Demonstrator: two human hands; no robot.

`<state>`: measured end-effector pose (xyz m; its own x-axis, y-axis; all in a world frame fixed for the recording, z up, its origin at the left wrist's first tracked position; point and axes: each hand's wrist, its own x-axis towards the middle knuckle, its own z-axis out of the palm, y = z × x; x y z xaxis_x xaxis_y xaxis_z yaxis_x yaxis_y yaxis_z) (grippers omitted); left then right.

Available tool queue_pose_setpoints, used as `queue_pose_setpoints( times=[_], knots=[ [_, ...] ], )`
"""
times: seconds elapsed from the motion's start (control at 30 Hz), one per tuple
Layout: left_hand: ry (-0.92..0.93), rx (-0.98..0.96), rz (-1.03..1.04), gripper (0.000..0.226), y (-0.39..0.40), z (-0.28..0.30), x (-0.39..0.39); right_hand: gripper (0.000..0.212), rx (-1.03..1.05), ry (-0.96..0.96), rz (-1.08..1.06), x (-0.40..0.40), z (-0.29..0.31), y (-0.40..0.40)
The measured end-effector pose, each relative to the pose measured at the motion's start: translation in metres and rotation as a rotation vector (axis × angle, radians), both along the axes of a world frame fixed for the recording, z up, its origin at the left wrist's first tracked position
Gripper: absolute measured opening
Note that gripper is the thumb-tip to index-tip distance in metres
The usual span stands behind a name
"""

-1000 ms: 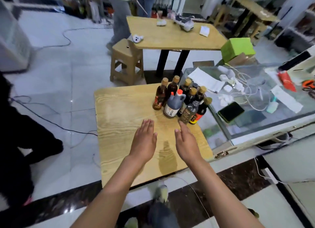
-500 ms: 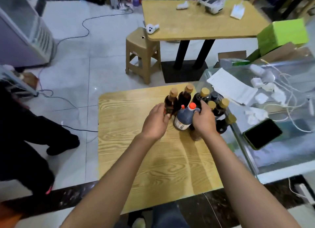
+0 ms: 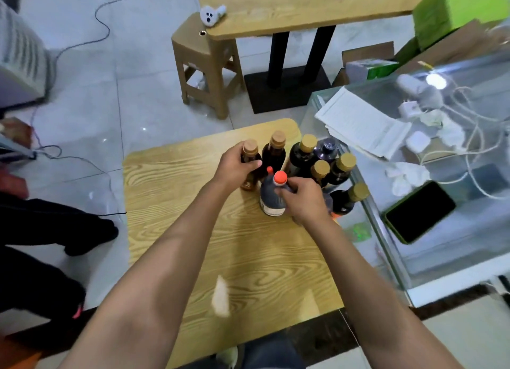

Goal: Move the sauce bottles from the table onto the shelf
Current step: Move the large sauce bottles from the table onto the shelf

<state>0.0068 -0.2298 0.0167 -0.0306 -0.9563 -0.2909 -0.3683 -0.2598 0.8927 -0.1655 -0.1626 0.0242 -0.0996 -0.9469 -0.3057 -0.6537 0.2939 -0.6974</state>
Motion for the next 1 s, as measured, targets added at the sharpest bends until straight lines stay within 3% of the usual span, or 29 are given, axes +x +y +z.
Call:
queue_pose_setpoints(
  times=[0.2,0.4,0.53,0.7,0.83,1.0],
  knots=[
    [-0.252,-0.080,0.048,0.026,0.013,0.002,0.005,0.014,-0.024,-0.162,0.023,0.015,-0.003,0.003],
    [-0.426,-0.141,0.216,0.038,0.039,0.037,0.041,0.039,-0.071,-0.295,-0.035,0.016,0.006,0.007],
    [-0.430,-0.249,0.257,0.038,0.062,0.078,0.049,0.035,-0.095,-0.407,-0.034,0.019,0.037,0.033],
    [-0.399,-0.335,0.128,0.037,0.104,0.126,0.044,0.032,-0.241,-0.425,-0.022,0.022,0.093,0.088],
    [-0.301,-0.394,0.097,0.033,0.154,0.154,0.037,0.040,-0.406,-0.395,-0.111,0.017,0.132,0.155],
    [-0.137,-0.477,-0.037,0.045,0.229,0.183,0.007,0.043,-0.544,-0.380,-0.263,0.002,0.169,0.254]
  ],
)
